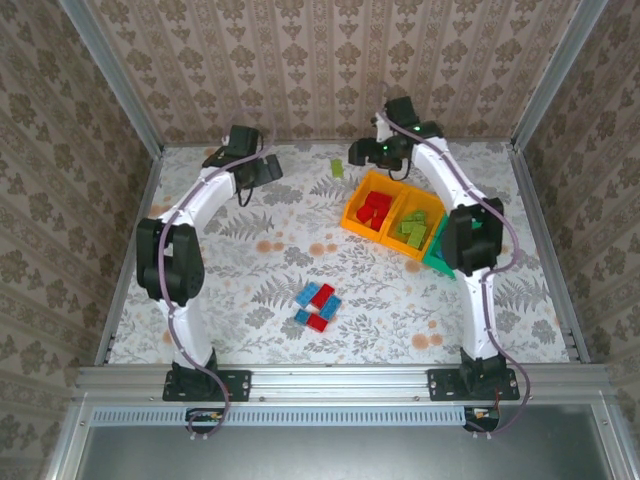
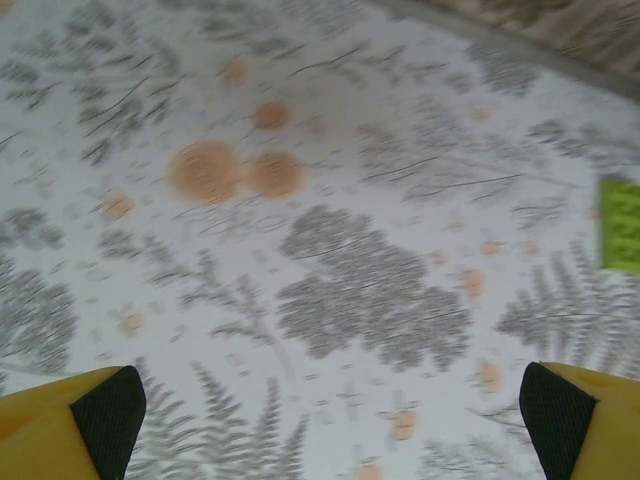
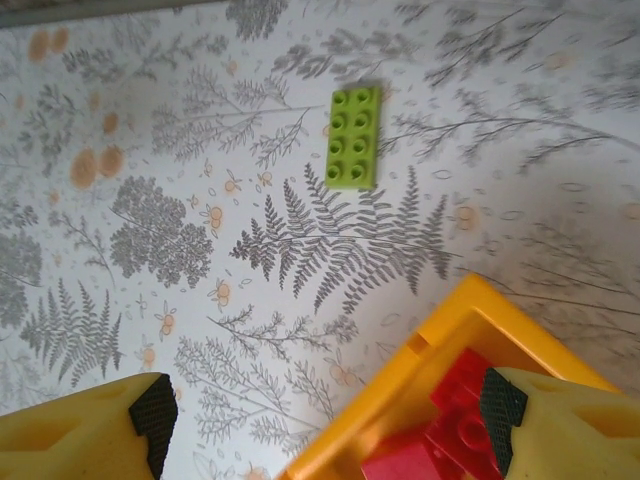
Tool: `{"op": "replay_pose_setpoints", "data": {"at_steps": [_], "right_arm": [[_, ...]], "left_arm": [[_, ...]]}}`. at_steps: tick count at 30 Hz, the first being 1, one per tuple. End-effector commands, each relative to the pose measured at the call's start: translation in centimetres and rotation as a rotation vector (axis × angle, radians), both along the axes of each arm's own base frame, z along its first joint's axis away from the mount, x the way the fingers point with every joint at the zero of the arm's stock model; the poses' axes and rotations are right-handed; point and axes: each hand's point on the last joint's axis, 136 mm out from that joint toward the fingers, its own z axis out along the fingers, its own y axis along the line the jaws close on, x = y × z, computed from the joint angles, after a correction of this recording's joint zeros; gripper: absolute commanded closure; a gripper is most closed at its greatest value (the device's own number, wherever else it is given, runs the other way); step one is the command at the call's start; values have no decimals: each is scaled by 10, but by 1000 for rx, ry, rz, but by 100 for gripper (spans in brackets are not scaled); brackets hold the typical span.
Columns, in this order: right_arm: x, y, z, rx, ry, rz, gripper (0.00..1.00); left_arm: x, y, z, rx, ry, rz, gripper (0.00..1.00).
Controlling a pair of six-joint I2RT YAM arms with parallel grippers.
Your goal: Sort the legos into containers by color
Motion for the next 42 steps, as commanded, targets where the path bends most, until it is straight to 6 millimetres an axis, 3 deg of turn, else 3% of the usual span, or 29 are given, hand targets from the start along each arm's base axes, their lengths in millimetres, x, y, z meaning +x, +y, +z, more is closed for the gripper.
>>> {"op": "replay_pose_setpoints", "data": {"at_steps": [1, 10, 13, 19, 26, 34, 42], "right_arm": [[0, 14, -2, -9, 28, -10, 18], [22, 72, -28, 150, 27, 16, 18], [25, 82, -36, 192, 42, 9, 18], [21, 68, -53, 114, 87, -50, 20], [-4, 36, -79, -46, 195, -96, 24], [-17, 6, -69, -115, 191, -150, 27], [-23, -5, -60, -129, 189, -189, 28]], "left_arm": [[-16, 3, -2, -20, 51, -25, 0], [-13, -1, -20, -101, 92, -87, 0], [-8, -6, -25, -147, 92, -104, 0], [3, -17, -29, -159, 86, -181, 0], [14, -20, -35, -179, 90, -202, 0], [30, -37, -36, -210, 73, -253, 0], [43, -61, -40, -208, 76, -286, 0]]}}
